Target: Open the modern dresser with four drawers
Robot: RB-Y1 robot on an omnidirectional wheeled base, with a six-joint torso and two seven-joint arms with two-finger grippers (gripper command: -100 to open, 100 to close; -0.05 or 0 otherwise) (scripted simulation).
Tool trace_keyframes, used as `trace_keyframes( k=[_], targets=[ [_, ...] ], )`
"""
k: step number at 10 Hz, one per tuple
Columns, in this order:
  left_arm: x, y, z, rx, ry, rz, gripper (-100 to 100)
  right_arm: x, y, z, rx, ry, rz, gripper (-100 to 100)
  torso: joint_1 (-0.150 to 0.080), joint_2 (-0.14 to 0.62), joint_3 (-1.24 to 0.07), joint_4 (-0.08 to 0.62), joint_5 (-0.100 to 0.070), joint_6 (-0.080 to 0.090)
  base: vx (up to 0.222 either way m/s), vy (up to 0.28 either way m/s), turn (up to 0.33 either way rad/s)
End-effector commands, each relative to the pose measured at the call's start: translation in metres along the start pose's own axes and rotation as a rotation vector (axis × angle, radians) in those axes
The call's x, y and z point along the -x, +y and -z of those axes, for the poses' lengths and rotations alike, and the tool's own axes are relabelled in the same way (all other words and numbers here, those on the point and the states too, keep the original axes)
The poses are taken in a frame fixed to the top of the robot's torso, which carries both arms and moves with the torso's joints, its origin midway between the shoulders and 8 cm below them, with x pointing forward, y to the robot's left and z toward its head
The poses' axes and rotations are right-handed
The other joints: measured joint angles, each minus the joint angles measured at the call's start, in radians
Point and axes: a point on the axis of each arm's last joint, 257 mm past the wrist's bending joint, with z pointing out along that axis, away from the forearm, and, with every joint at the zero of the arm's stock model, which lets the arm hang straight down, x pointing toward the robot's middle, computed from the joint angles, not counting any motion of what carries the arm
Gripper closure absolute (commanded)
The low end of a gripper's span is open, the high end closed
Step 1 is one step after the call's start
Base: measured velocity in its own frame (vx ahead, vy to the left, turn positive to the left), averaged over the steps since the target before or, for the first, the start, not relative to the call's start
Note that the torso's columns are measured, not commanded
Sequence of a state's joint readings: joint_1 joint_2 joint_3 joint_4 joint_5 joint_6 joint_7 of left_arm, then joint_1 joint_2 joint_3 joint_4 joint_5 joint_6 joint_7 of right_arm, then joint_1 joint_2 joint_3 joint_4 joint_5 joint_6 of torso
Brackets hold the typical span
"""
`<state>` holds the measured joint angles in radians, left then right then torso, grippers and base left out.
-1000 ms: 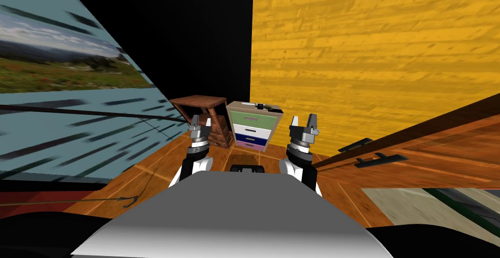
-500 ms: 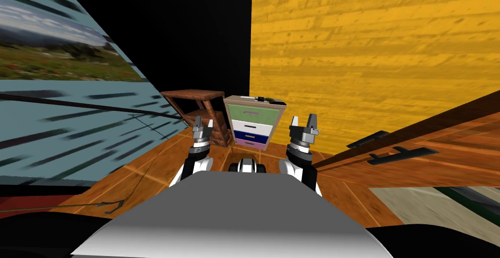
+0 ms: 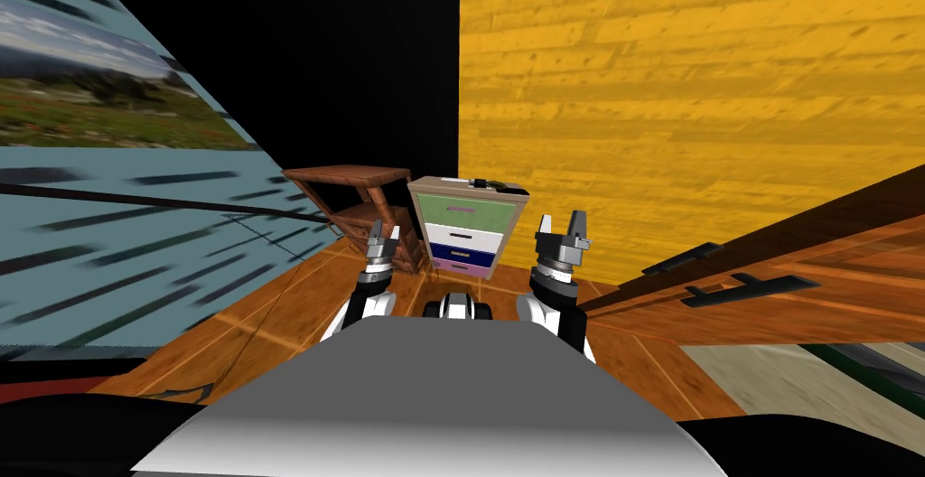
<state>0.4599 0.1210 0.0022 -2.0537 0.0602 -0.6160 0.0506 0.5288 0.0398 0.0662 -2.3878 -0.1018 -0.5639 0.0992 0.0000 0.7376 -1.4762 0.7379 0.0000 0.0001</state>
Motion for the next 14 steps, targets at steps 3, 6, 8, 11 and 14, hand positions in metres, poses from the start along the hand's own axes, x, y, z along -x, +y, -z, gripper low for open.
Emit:
trace_keyframes(
  k=[3,6,8,11,14],
  targets=[
    [-0.005,0.042,0.016,0.068,0.024,-0.009,-100,0.000,0.000,0.000,0.000,0.000,0.000,0,0.000,0.000,0.000,0.000,0.000,0.000,0.057,-0.023,-0.042],
    [-0.006,0.063,0.026,0.107,0.036,-0.014,-100,0.000,0.000,0.000,0.000,0.000,0.000,0,0.000,0.001,0.001,0.000,0.000,0.000,0.044,-0.018,-0.029],
    [-0.008,0.084,0.037,0.143,0.047,-0.019,-100,0.000,0.000,0.000,0.000,0.000,0.000,0,0.000,-0.001,-0.001,0.000,0.000,0.000,0.074,-0.020,-0.046],
    [-0.009,0.105,0.049,0.180,0.058,-0.023,-100,0.000,0.000,0.000,0.000,0.000,0.000,0,0.000,0.001,0.001,0.000,0.000,0.000,0.060,-0.021,-0.032],
    [-0.012,0.124,0.060,0.214,0.067,-0.025,-100,0.000,0.000,0.000,0.000,0.000,0.000,0,0.000,0.001,0.001,0.000,0.000,0.000,0.043,-0.014,-0.035]
  ],
)
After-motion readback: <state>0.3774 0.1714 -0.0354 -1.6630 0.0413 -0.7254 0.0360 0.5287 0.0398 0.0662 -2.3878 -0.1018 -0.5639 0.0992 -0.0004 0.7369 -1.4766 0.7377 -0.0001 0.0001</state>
